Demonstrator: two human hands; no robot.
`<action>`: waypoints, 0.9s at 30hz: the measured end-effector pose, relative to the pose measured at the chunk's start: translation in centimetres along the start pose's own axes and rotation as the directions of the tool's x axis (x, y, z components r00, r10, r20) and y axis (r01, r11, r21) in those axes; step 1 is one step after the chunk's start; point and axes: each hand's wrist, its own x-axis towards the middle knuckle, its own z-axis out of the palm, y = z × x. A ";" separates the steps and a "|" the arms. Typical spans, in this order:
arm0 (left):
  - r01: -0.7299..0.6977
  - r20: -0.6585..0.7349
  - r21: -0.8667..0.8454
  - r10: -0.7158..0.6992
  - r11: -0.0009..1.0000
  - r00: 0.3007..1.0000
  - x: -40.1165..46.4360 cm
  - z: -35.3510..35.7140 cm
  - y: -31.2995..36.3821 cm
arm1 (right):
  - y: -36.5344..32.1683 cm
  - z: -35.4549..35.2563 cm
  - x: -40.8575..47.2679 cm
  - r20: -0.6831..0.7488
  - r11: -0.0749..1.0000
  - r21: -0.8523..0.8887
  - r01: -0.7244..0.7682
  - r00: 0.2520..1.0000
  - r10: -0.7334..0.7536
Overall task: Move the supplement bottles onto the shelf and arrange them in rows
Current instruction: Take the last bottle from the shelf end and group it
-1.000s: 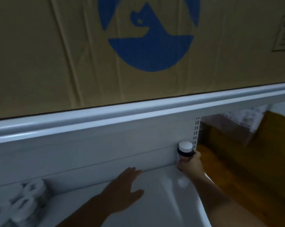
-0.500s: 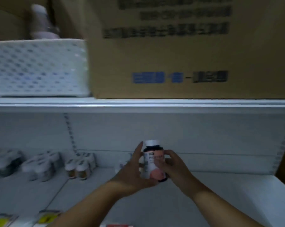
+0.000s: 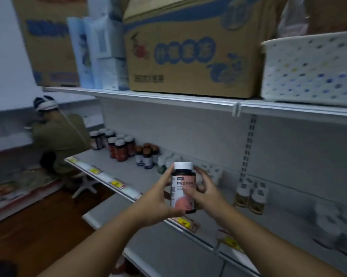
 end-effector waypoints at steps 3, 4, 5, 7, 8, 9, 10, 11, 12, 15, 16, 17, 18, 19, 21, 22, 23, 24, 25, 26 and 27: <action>0.071 -0.034 -0.004 -0.071 0.997 0.997 -0.1 -4.7 -4.3 | 1.3 4.9 4.4 0.097 1.000 0.007 0.006 0.995 -0.007; 0.088 -0.043 -0.024 -0.089 0.996 0.995 0.1 -6.2 -5.7 | 1.9 6.6 6.0 0.123 0.999 -0.020 0.026 0.992 -0.023; 0.101 -0.053 -0.045 -0.104 0.994 0.993 0.3 -7.8 -7.1 | 2.4 8.3 7.8 0.142 0.997 -0.061 0.046 0.989 -0.036; 0.100 -0.076 -0.081 -0.106 0.992 0.991 1.1 -10.8 -9.9 | 3.5 11.4 11.7 0.169 0.986 -0.146 0.085 0.984 -0.060; 0.098 -0.090 -0.087 -0.105 0.991 0.990 1.8 -12.4 -11.3 | 3.9 12.9 13.7 0.185 0.980 -0.175 0.093 0.981 -0.060; 0.100 -0.101 -0.090 -0.109 0.991 0.989 2.5 -13.9 -12.6 | 4.2 14.3 15.7 0.203 0.978 -0.188 0.093 0.978 -0.054; 0.114 -0.109 -0.092 -0.124 0.989 0.986 3.3 -15.6 -13.9 | 4.4 15.6 17.8 0.223 0.978 -0.187 0.089 0.974 -0.046; 0.137 -0.120 -0.097 -0.148 0.986 0.982 4.2 -17.3 -14.9 | 4.5 17.0 19.9 0.243 0.978 -0.188 0.086 0.969 -0.039; 0.153 -0.136 -0.105 -0.167 0.983 0.977 5.1 -19.1 -15.9 | 4.6 18.4 22.0 0.255 0.976 -0.198 0.086 0.966 -0.033; 0.162 -0.187 -0.117 -0.182 0.980 0.965 7.6 -23.7 -18.4 | 4.6 22.3 27.6 0.272 0.962 -0.248 0.113 0.961 -0.043; 0.163 -0.212 -0.116 -0.185 0.980 0.960 8.4 -24.9 -19.2 | 4.5 23.6 29.2 0.276 0.966 -0.234 0.114 0.960 -0.046; 0.167 -0.237 -0.120 -0.191 0.979 0.952 9.1 -26.1 -20.0 | 4.7 24.8 30.6 0.272 0.970 -0.216 0.111 0.961 -0.049; 0.172 -0.251 -0.127 -0.199 0.977 0.947 9.7 -27.1 -20.9 | 4.8 25.9 31.9 0.264 0.972 -0.207 0.108 0.963 -0.050; 0.175 -0.253 -0.142 -0.206 0.974 0.945 10.4 -28.2 -21.8 | 4.9 26.9 33.1 0.254 0.973 -0.208 0.103 0.966 -0.048; 0.188 -0.233 -0.183 -0.228 0.965 0.945 11.9 -30.3 -24.2 | 4.9 28.6 35.2 0.228 0.967 -0.235 0.100 0.973 -0.045; 0.190 -0.214 -0.186 -0.229 0.964 0.950 12.7 -31.4 -25.4 | 4.9 29.4 36.2 0.204 0.958 -0.265 0.112 0.977 -0.058; 0.186 -0.194 -0.191 -0.222 0.964 0.955 13.4 -32.5 -26.3 | 5.2 30.2 37.3 0.174 0.944 -0.305 0.129 0.982 -0.078; 0.175 -0.178 -0.202 -0.212 0.964 0.961 14.2 -33.4 -27.5 | 5.6 31.1 38.3 0.144 0.924 -0.352 0.146 0.984 -0.100; 0.167 -0.156 -0.209 -0.202 0.964 0.967 15.1 -34.3 -29.1 | 6.1 32.2 39.2 0.111 0.903 -0.399 0.161 0.986 -0.127; 0.160 -0.137 -0.217 -0.192 0.963 0.972 15.9 -35.4 -30.7 | 6.9 33.4 40.3 0.071 0.881 -0.439 0.176 0.984 -0.161; 0.150 -0.119 -0.216 -0.179 0.965 0.977 16.7 -36.5 -32.1 | 7.7 34.8 41.5 0.031 0.867 -0.465 0.177 0.982 -0.184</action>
